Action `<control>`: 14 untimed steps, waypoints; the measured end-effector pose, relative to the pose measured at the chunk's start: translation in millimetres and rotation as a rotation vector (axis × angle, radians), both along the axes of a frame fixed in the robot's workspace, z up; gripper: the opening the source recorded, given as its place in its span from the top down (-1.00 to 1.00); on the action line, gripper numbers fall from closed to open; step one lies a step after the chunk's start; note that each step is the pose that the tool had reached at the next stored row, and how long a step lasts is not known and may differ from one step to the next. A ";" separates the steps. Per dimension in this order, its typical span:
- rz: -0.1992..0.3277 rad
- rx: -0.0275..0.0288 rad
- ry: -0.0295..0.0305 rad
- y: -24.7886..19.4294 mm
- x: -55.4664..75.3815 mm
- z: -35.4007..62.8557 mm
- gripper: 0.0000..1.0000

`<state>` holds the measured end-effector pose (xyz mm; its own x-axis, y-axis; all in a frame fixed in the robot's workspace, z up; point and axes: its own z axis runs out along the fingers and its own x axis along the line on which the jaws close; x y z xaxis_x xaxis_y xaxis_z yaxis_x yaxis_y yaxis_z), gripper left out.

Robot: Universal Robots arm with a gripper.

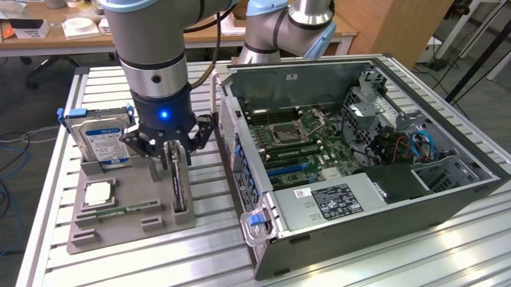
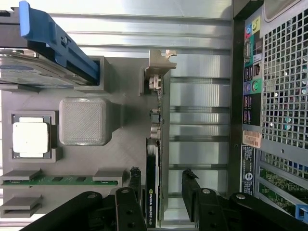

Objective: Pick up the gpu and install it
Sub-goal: 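Pick up the gpu and move the gpu toward the slot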

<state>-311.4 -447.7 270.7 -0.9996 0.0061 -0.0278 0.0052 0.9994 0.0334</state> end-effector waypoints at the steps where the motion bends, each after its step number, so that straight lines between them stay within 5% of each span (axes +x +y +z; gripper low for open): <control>1: 0.000 0.0001 -0.0002 0.0 0.0 -0.3 0.05; 14: 0.000 -0.0001 -0.0042 0.0 -4.2 -9.8 0.05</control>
<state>-315.6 -447.7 260.9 -0.9995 0.0064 -0.0321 0.0054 0.9994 0.0333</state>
